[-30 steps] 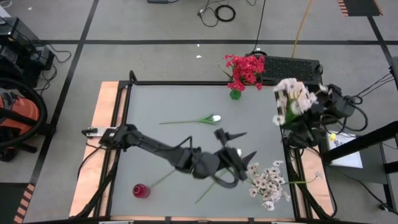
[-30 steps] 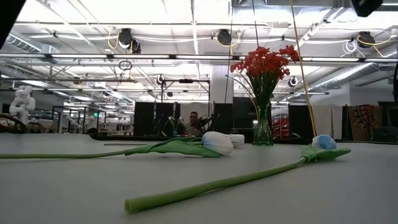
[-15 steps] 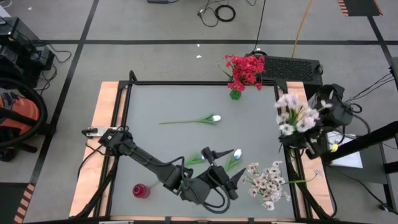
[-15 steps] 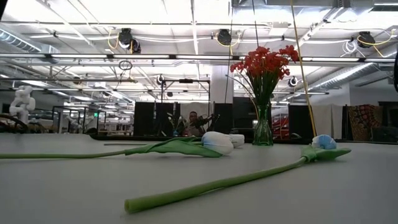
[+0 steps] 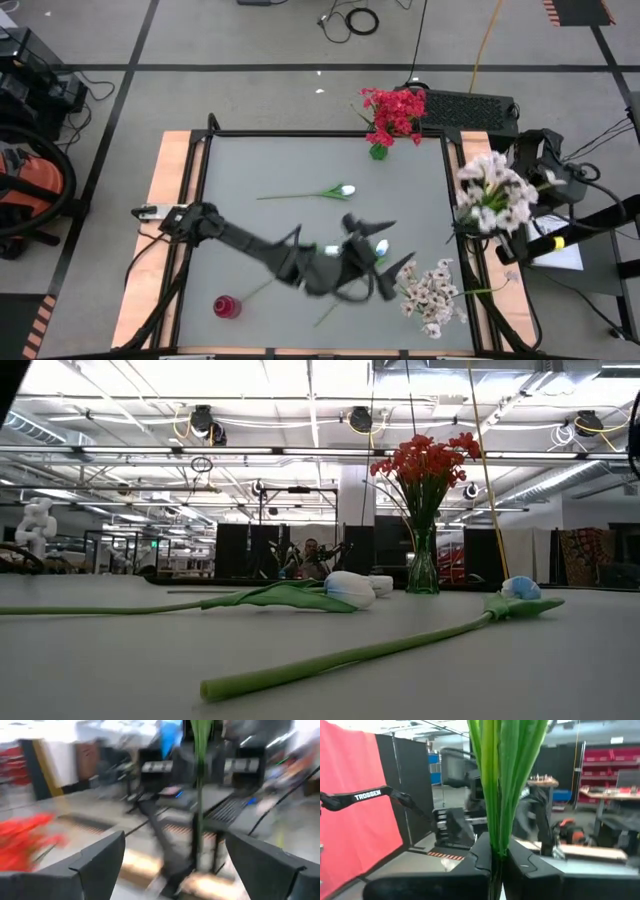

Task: Sort flowers into vase by color
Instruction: Put the white flowers into the transparent vase

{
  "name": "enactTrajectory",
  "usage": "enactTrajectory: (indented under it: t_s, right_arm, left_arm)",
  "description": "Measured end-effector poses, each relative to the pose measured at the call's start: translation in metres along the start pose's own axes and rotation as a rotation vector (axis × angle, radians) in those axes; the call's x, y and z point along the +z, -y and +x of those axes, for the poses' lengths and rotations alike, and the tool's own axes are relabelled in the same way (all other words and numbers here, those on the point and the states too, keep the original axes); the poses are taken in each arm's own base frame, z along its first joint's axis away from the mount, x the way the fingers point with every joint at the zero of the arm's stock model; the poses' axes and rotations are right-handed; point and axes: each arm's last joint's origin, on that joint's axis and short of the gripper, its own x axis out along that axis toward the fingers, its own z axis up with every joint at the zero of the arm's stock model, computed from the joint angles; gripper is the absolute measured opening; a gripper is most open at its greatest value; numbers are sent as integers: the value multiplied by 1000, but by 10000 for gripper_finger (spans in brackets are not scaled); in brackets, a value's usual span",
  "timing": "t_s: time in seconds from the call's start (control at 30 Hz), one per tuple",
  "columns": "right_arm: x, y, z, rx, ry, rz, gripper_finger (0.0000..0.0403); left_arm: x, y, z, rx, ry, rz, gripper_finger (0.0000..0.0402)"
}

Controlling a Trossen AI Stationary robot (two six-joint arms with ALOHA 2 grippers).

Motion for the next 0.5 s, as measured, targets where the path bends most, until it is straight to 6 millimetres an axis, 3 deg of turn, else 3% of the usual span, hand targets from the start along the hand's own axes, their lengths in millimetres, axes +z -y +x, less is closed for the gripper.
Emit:
enactTrajectory:
  t_s: [0.17,0.27,0.37,0.5]
  right_arm:
    - [12,-14,17,4,30,-78,9]
    - [14,-21,26,3,44,-131,10]
    - [14,-26,33,-4,58,-177,10]
    - [15,-27,38,-24,72,-204,10]
  left_arm:
    - [7,-26,30,-187,104,-52,348]
    - [-1,-37,47,-240,106,-32,331]
    - [-16,-39,57,-279,88,-6,304]
    - [-20,-37,58,-313,95,29,266]
